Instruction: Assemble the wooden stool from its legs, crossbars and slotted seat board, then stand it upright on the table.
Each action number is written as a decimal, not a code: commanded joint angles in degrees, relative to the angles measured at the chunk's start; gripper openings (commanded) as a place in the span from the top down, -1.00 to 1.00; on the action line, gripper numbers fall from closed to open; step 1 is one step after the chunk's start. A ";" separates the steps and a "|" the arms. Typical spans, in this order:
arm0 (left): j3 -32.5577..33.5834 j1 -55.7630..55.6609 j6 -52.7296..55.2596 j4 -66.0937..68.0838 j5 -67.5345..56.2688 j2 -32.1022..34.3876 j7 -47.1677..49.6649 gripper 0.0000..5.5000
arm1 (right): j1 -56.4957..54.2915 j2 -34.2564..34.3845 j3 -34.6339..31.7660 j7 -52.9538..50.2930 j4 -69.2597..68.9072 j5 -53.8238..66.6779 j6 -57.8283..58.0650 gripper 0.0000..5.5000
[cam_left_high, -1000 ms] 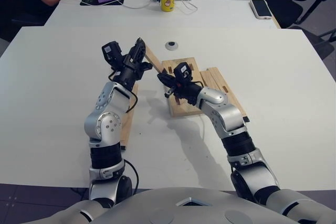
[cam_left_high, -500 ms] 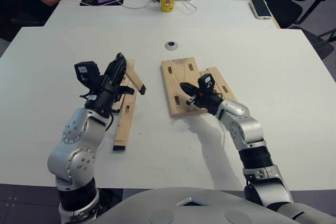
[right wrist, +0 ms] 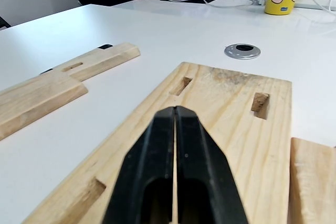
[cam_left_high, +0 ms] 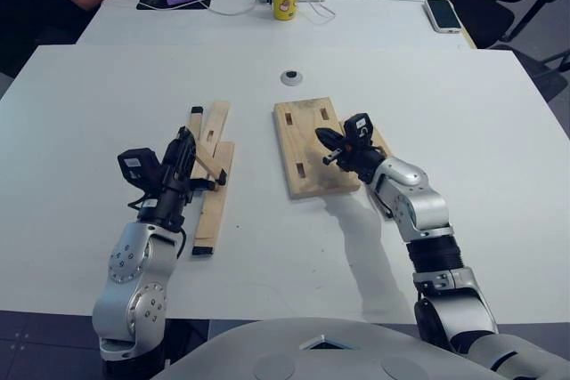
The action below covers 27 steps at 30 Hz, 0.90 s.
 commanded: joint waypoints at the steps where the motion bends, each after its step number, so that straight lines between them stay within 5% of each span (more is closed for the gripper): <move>1: 0.08 1.34 -1.96 2.24 1.63 0.18 -0.83 0.83 | -1.85 -0.29 -0.09 0.57 0.67 -0.47 -0.15 1.00; 10: 2.02 -0.10 -2.35 6.19 2.35 1.58 -1.78 0.83 | -2.12 0.07 0.11 0.73 0.55 -0.32 0.03 1.00; 17: -2.74 2.20 -2.78 7.08 9.29 4.82 -2.93 0.83 | -2.45 -0.15 1.11 0.54 0.15 -1.45 -0.15 1.00; 27: -6.97 15.15 -20.32 15.98 16.53 4.13 -5.95 0.83 | -1.24 -0.84 4.28 1.58 -1.23 -4.95 -1.26 1.00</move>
